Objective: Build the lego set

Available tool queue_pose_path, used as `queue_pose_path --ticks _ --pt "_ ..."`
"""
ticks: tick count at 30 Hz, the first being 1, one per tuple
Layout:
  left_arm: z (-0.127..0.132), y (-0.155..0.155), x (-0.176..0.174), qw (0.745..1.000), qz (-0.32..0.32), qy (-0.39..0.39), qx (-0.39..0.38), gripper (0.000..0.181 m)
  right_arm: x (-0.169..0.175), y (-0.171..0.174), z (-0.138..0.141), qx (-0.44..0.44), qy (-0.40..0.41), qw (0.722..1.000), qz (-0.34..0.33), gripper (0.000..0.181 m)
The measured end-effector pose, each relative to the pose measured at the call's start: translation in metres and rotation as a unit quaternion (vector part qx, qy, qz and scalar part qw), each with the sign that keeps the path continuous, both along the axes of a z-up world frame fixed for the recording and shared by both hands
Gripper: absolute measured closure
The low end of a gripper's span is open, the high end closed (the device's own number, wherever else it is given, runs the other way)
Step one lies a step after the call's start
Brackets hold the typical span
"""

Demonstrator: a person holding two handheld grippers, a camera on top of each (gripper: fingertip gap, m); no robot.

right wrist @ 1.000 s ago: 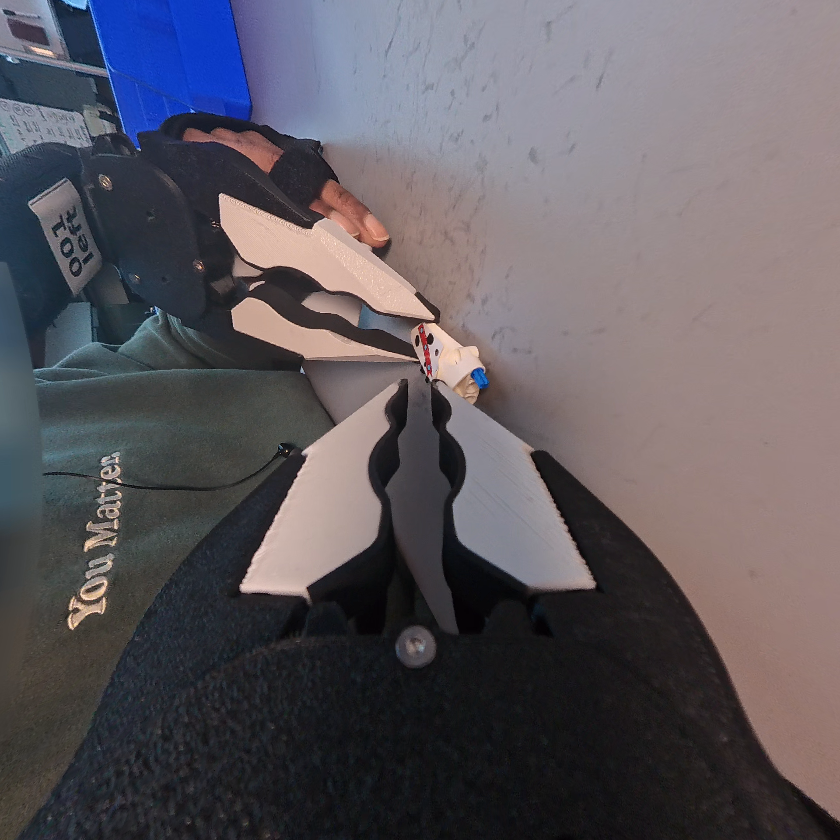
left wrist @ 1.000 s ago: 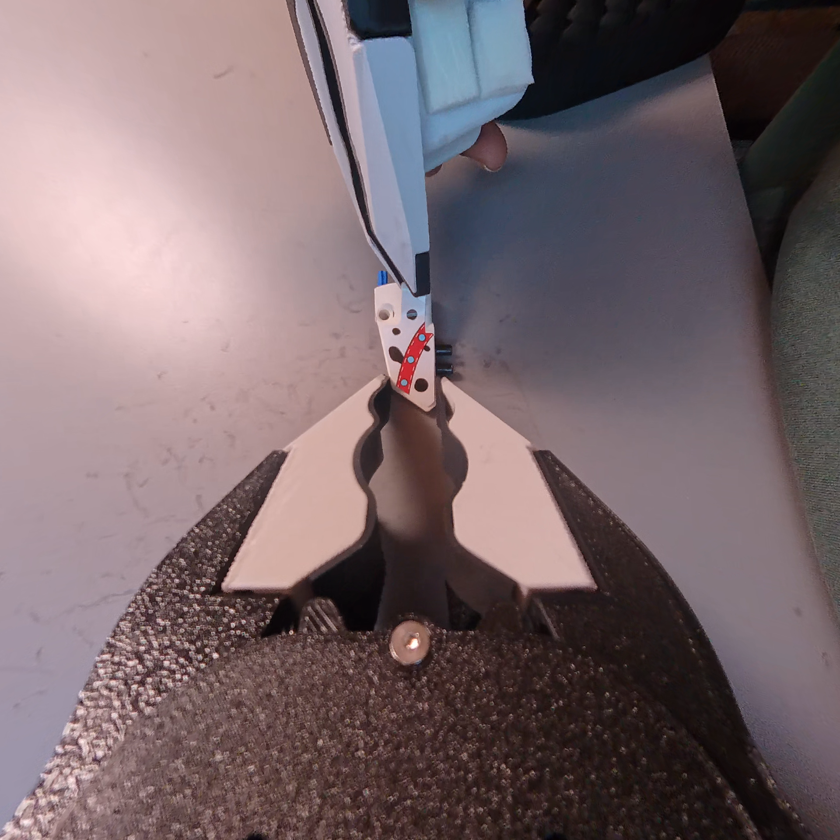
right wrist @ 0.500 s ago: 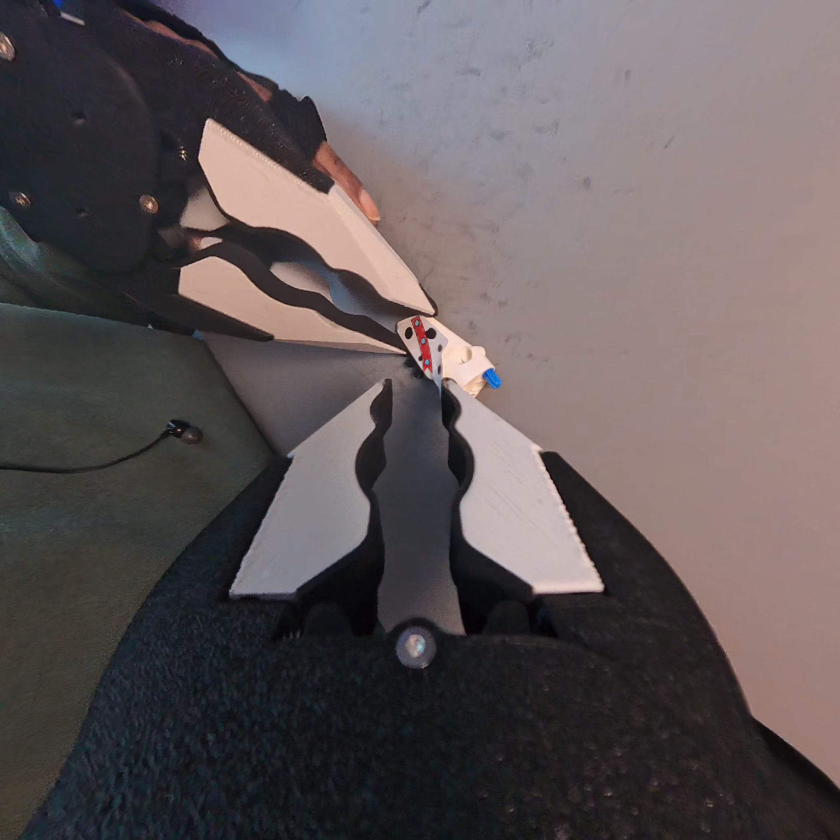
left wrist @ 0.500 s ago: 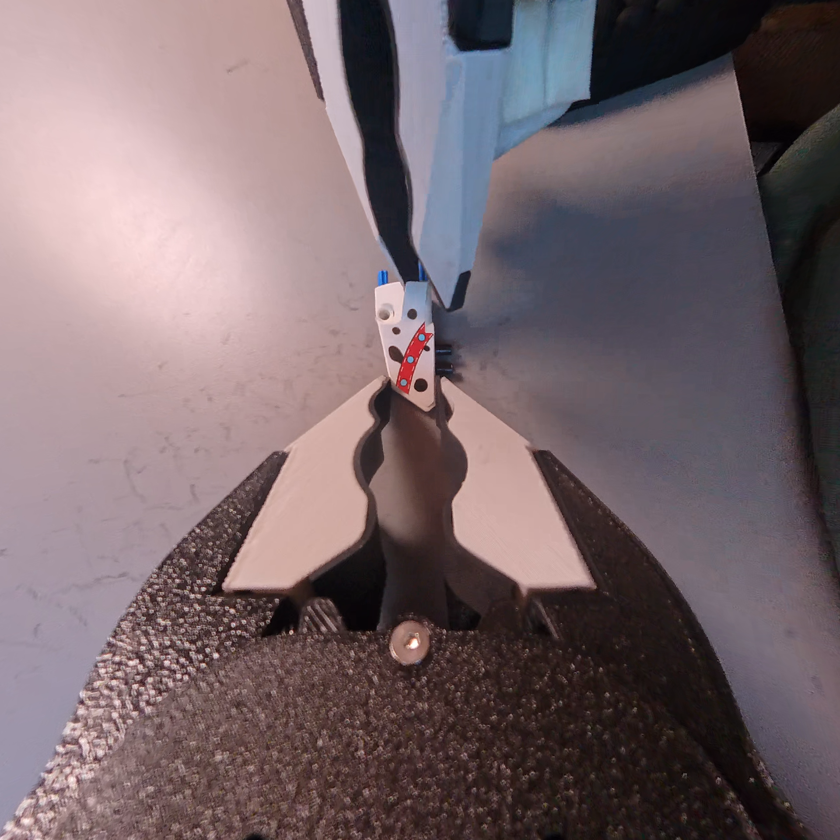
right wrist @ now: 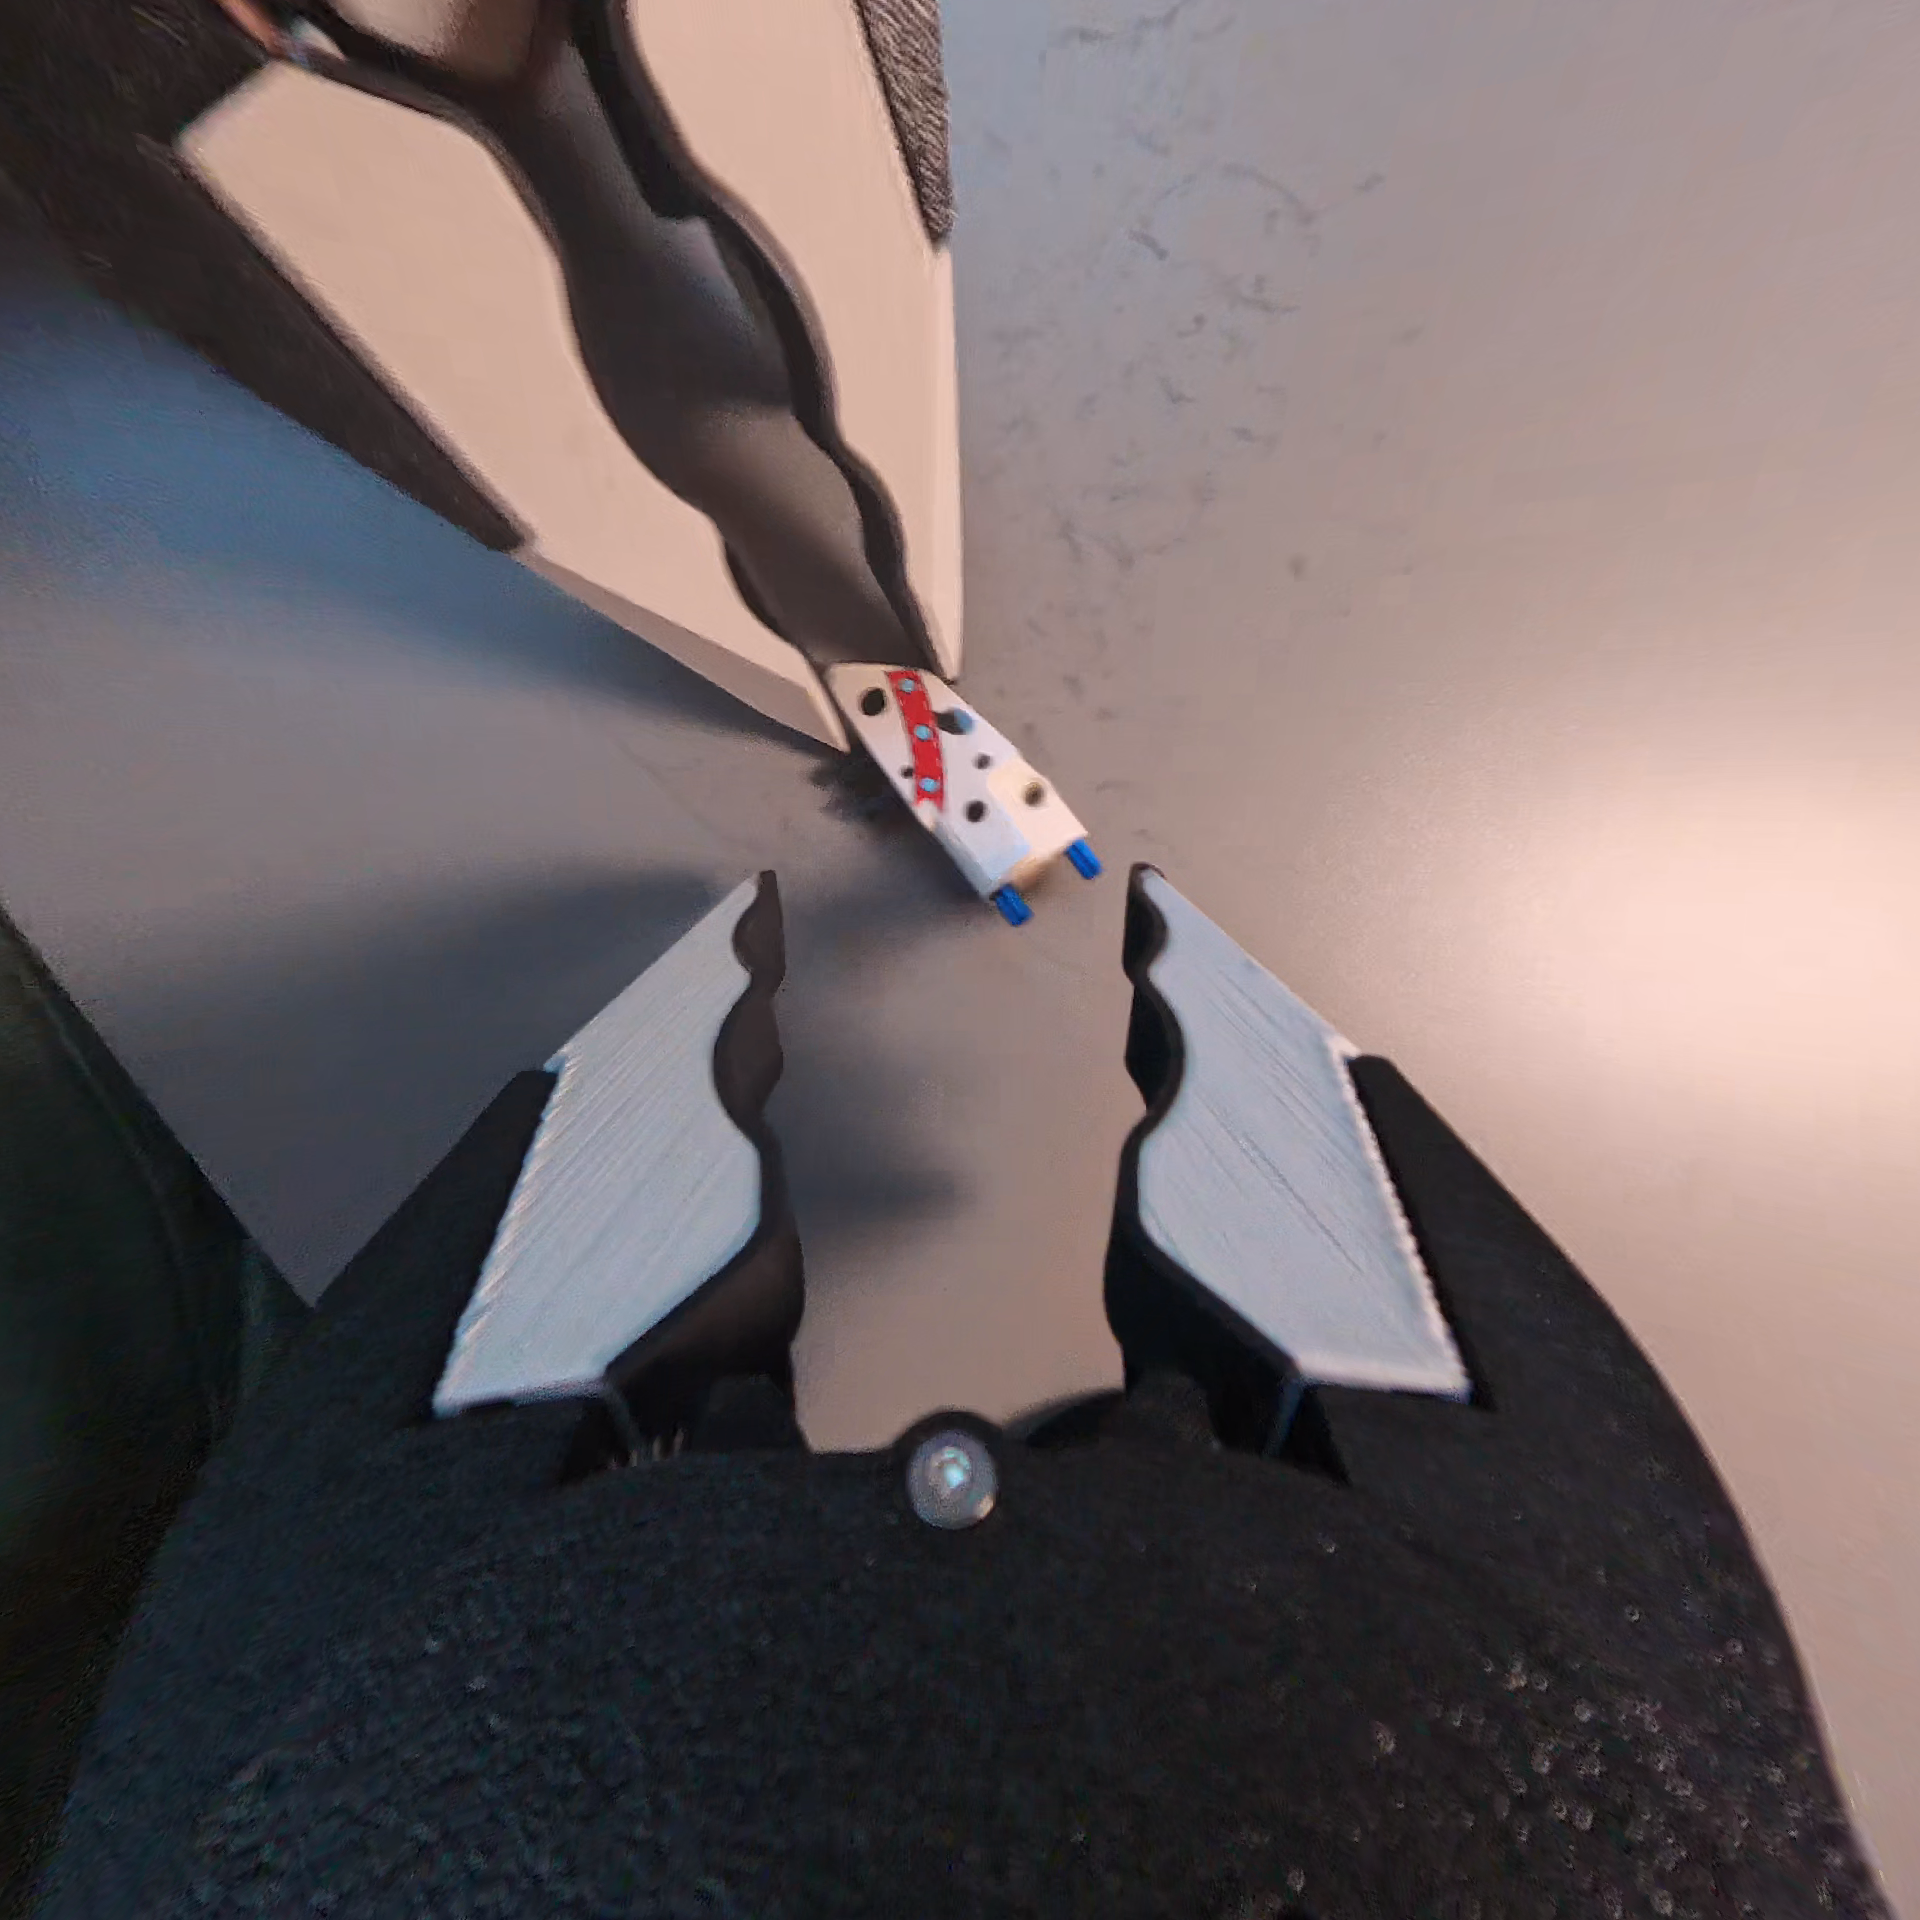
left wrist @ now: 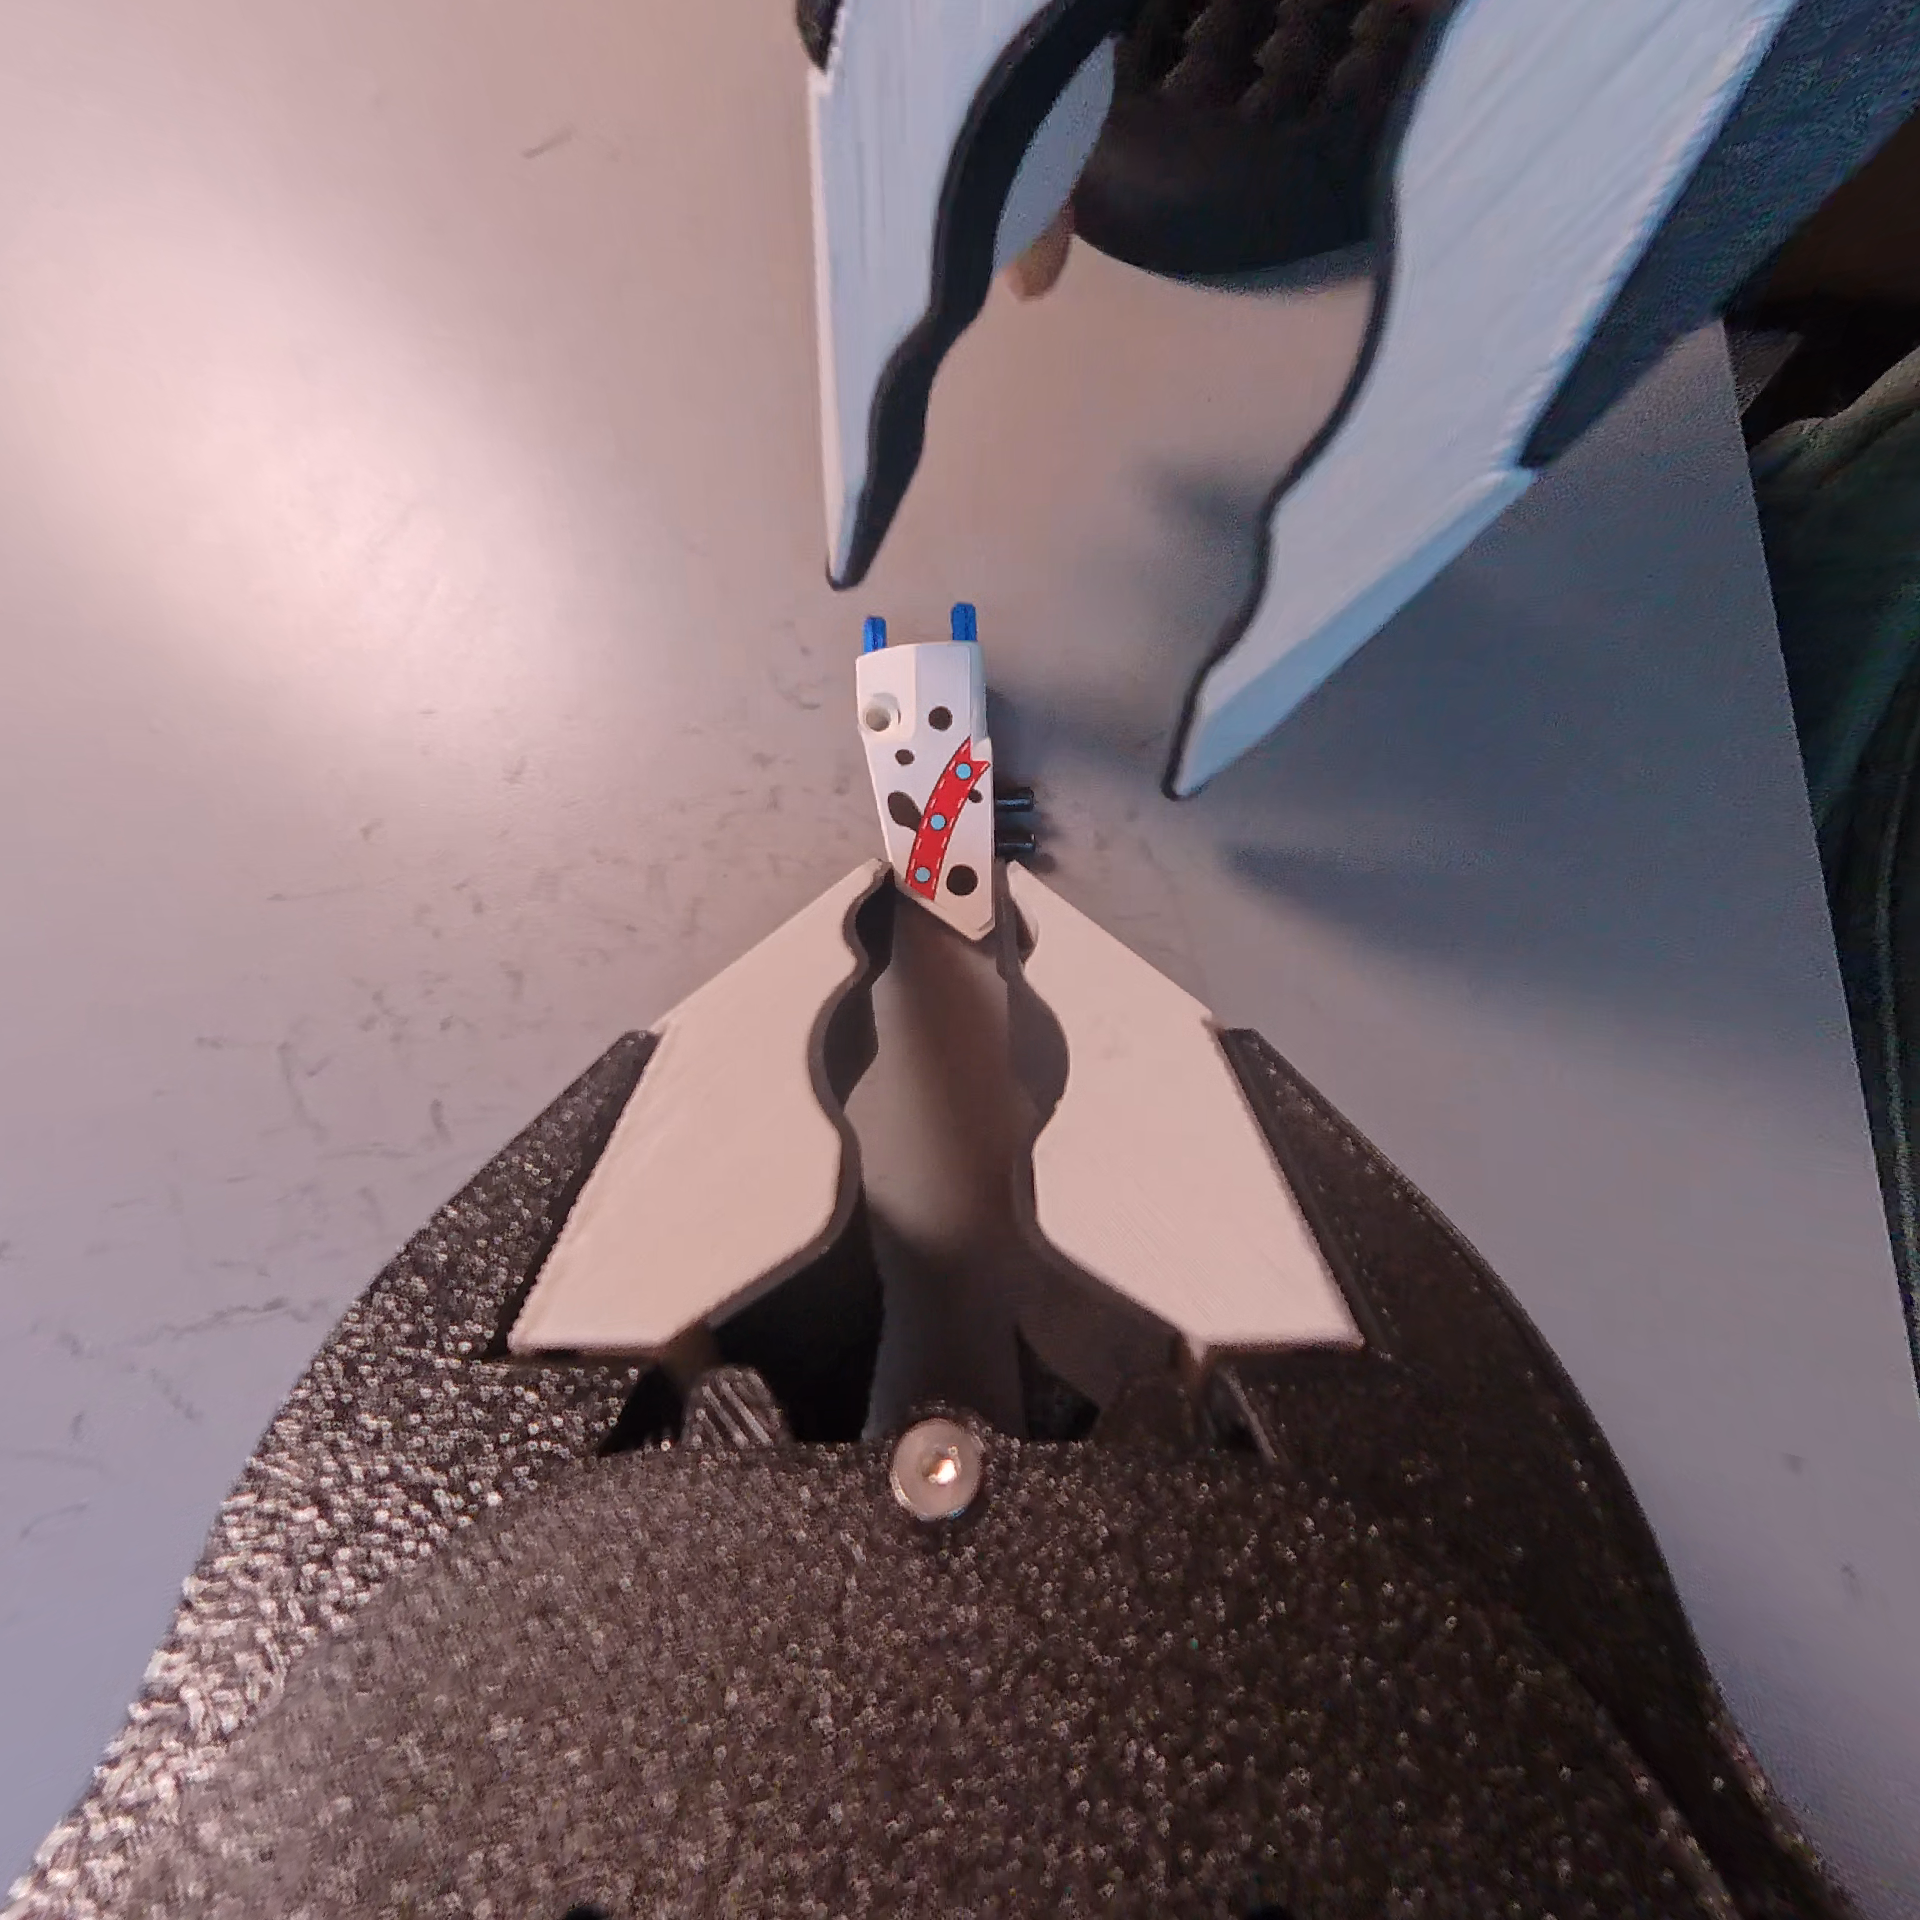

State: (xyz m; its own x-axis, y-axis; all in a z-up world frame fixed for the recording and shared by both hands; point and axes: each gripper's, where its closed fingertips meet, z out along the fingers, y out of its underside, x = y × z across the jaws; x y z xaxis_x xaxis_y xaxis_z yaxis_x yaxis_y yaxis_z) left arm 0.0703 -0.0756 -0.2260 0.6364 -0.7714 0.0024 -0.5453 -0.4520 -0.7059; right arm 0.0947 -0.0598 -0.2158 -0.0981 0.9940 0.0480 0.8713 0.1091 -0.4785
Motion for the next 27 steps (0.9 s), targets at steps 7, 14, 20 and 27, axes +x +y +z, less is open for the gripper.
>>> queue_pose_path --ticks 7,14,20,27 --pt "0.000 0.000 0.000 1.000 -0.001 -0.001 0.006 0.163 0.001 0.022 0.030 -0.050 0.215 0.971 -0.091 0.133" --pt "0.002 0.003 0.000 0.998 -0.025 0.026 0.058 0.163 -0.001 0.019 0.019 -0.303 0.140 0.930 -0.152 0.134" --pt "0.007 0.007 -0.003 0.988 -0.044 0.066 0.132 0.163 -0.011 0.006 0.005 -0.315 0.063 0.946 -0.045 0.144" --pt "0.023 0.011 -0.002 0.986 -0.028 0.020 0.160 0.159 -0.015 0.003 0.018 -0.390 0.070 0.918 0.018 0.164"
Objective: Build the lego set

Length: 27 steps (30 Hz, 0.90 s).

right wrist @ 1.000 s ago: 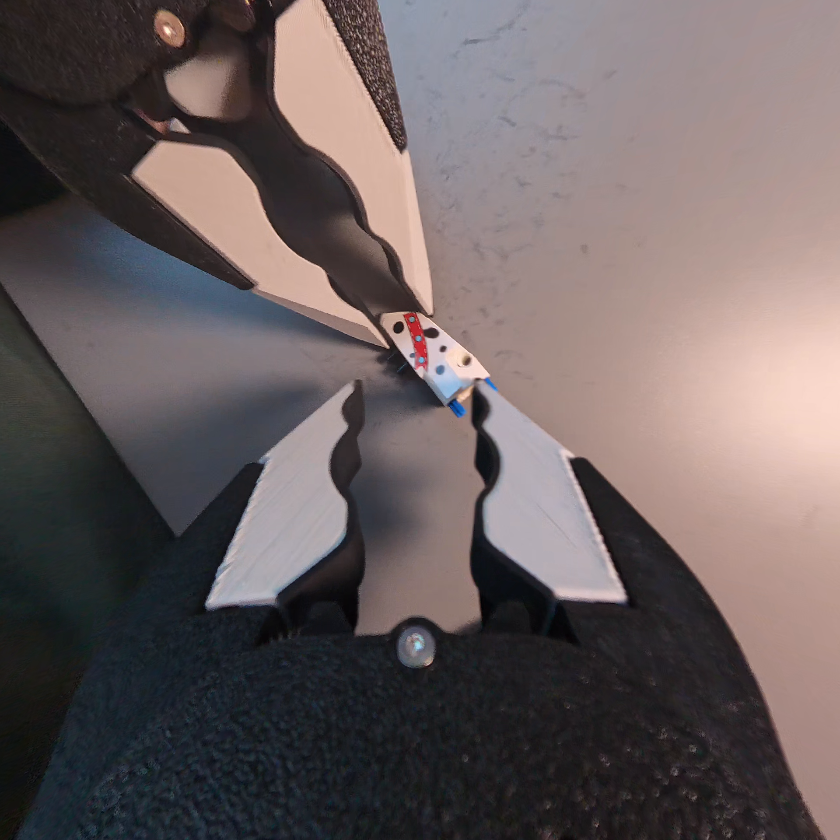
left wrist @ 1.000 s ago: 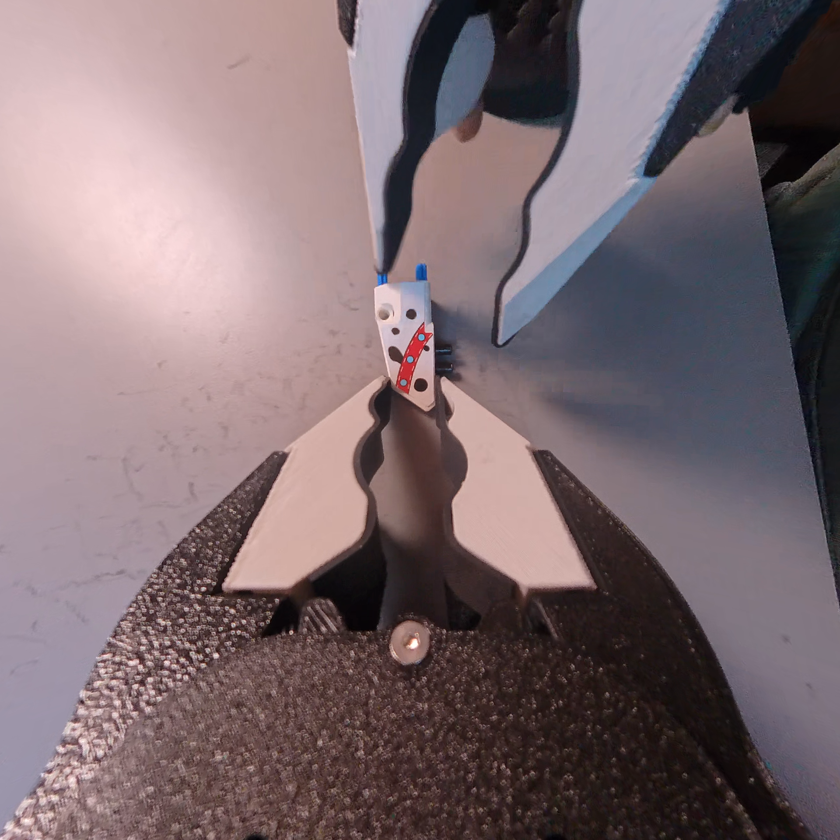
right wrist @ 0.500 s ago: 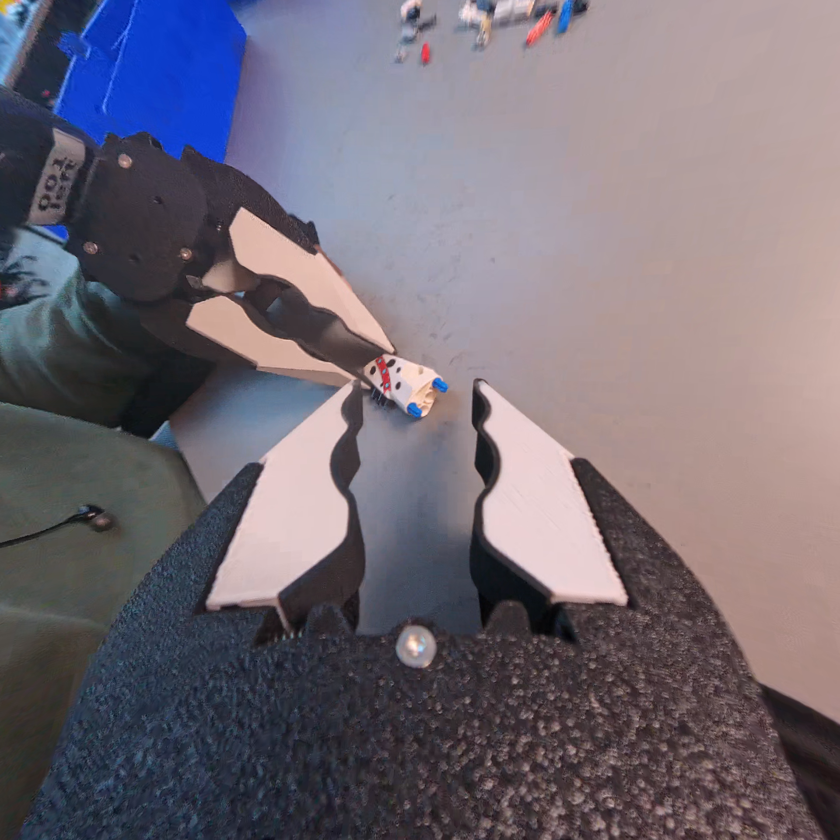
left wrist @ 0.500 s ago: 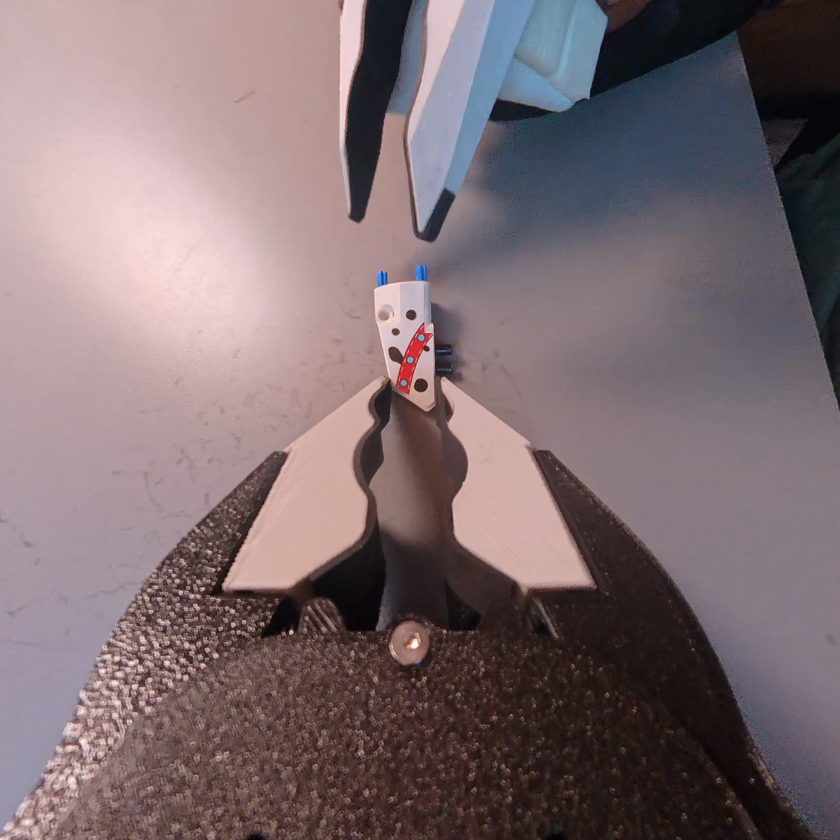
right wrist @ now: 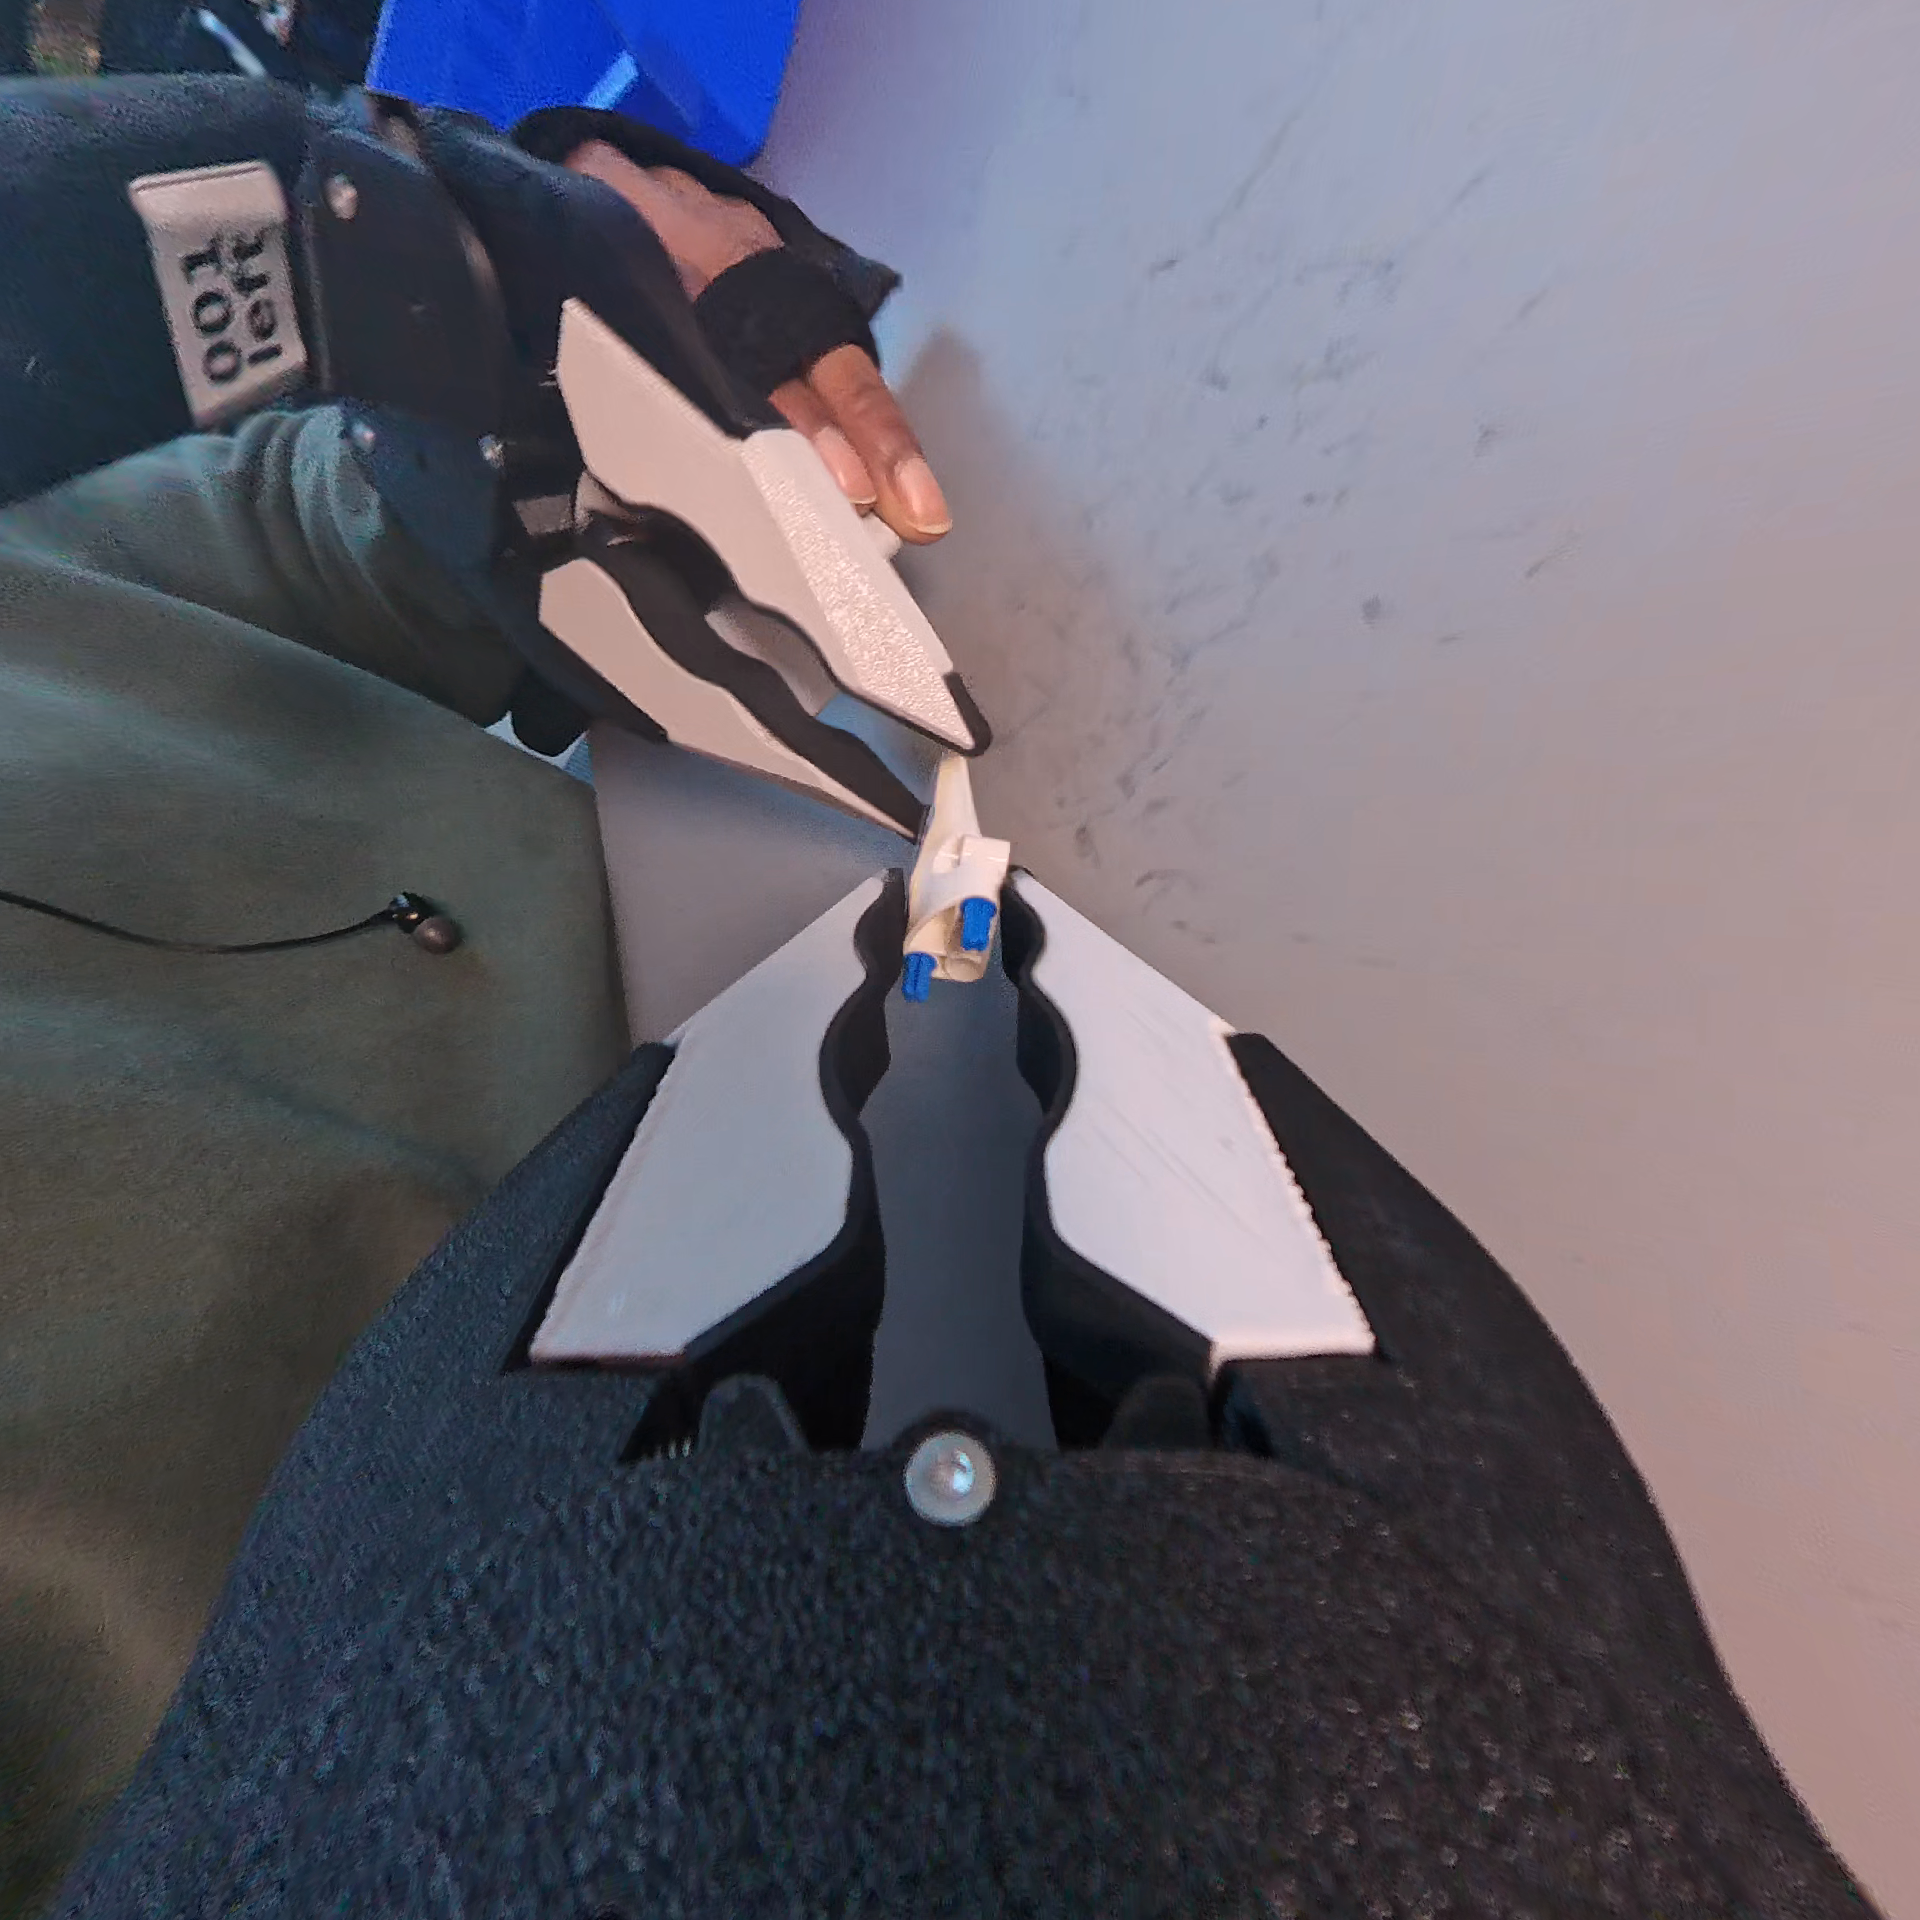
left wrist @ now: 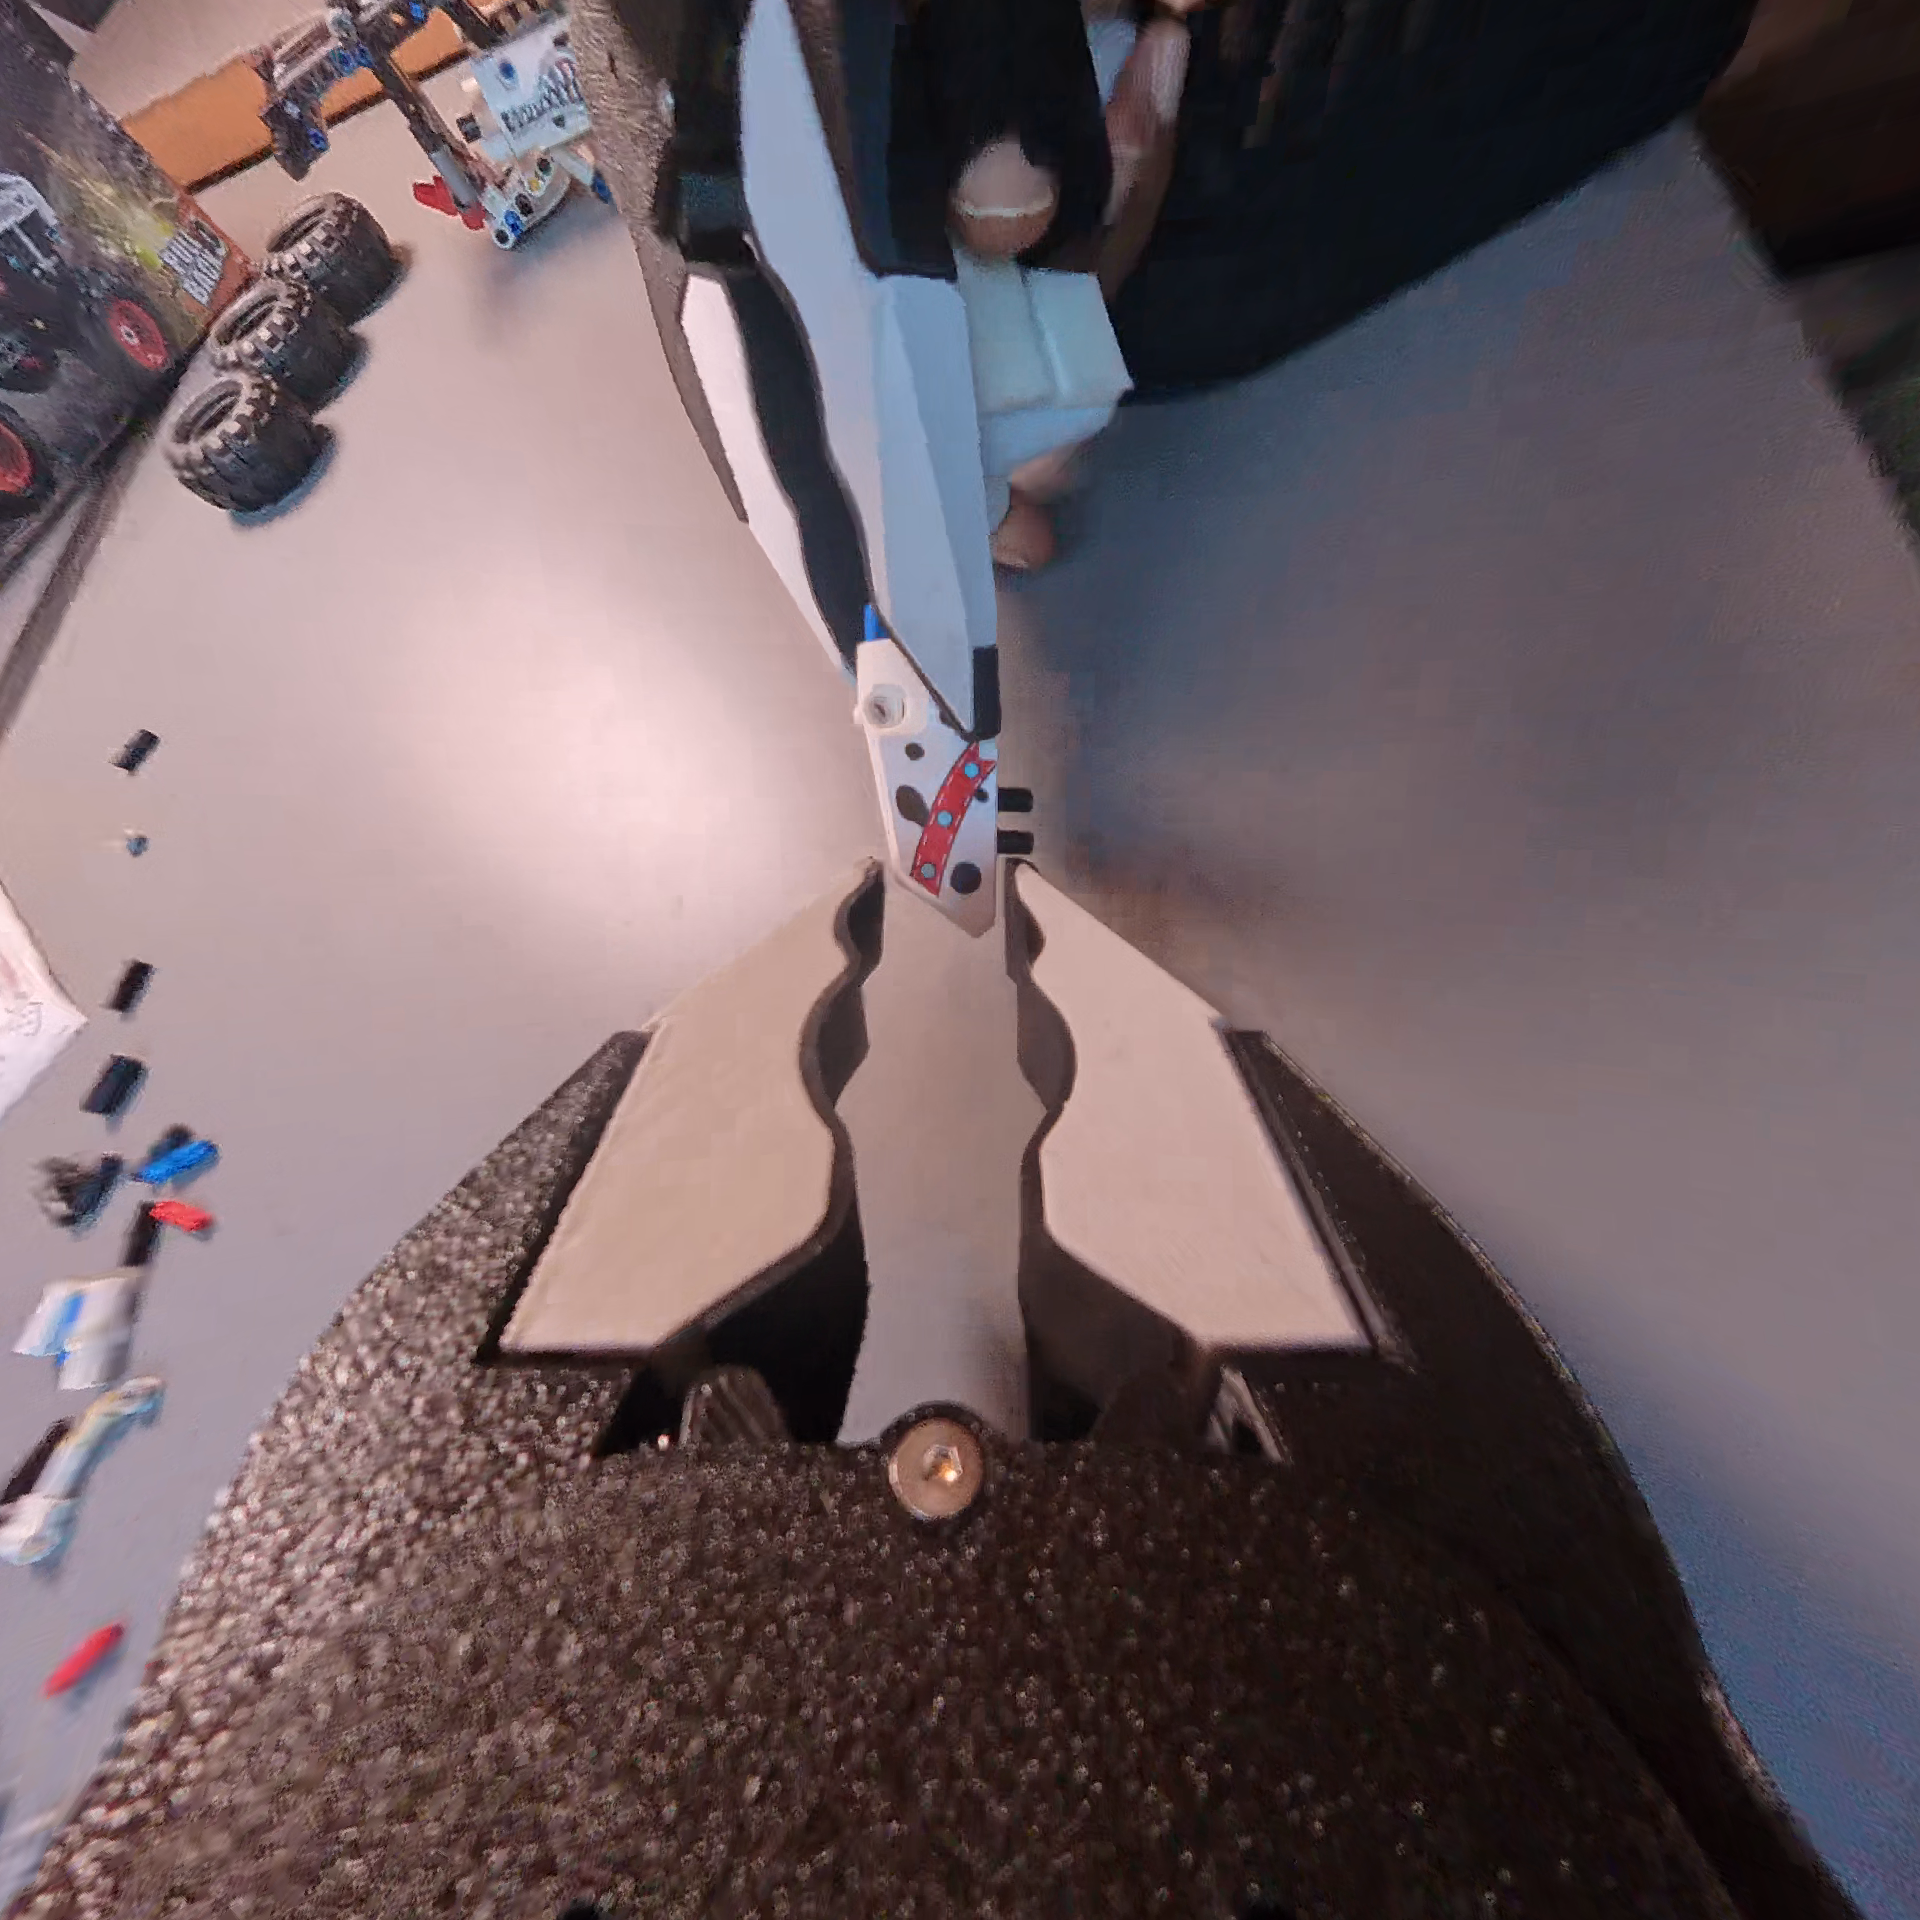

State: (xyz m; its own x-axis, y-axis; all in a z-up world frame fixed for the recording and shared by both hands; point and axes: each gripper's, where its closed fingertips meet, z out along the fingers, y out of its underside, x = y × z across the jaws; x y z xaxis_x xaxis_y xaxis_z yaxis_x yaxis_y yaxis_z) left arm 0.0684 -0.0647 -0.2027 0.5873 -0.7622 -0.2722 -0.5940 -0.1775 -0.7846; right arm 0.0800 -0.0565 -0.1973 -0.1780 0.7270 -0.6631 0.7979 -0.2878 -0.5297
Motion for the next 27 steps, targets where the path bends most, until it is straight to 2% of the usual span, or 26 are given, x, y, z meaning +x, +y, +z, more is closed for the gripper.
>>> queue_pose_path --ticks 2,3,5,6,7,11,14,16,17,21,23,27 --pt "0.016 0.000 0.003 0.992 0.008 -0.110 -0.059 0.138 0.002 -0.002 0.018 -0.024 0.038 0.998 0.035 0.164" --pt "0.027 -0.003 0.008 0.977 -0.001 -0.186 -0.104 0.138 0.004 -0.003 0.025 -0.015 0.059 0.996 0.064 0.164" --pt "0.053 -0.010 0.016 0.929 -0.038 -0.319 -0.184 0.138 0.006 -0.004 0.033 0.029 0.085 0.988 0.122 0.165" --pt "0.067 -0.012 0.017 0.905 -0.055 -0.371 -0.202 0.144 0.006 -0.006 0.038 0.040 0.094 0.984 0.145 0.165" --pt "0.074 -0.010 0.015 0.891 -0.053 -0.398 -0.211 0.149 0.003 -0.010 0.046 0.044 0.106 0.980 0.161 0.165" --pt "0.075 -0.009 0.009 0.889 -0.033 -0.406 -0.209 0.178 -0.010 -0.015 0.065 0.090 0.145 0.968 0.185 0.166" --pt "0.086 -0.004 -0.004 0.860 -0.011 -0.464 -0.213 0.180 -0.025 -0.006 0.079 0.087 0.183 0.970 0.135 0.165" --pt "0.092 0.000 -0.016 0.831 0.000 -0.511 -0.220 0.180 -0.029 0.000 0.085 0.070 0.210 0.970 0.097 0.147" --pt "0.095 0.001 -0.020 0.817 0.001 -0.533 -0.223 0.180 -0.029 0.001 0.087 0.066 0.223 0.970 0.078 0.144" --pt "0.104 0.002 -0.023 0.778 -0.012 -0.583 -0.235 0.181 -0.039 -0.001 0.092 0.065 0.271 0.960 0.000 0.147" --pt "0.108 0.002 -0.022 0.764 -0.022 -0.599 -0.240 0.180 -0.044 0.000 0.096 0.055 0.287 0.956 -0.026 0.159" --pt "0.112 0.001 -0.025 0.742 -0.025 -0.624 -0.244 0.180 -0.047 0.000 0.101 0.026 0.300 0.953 -0.024 0.163"
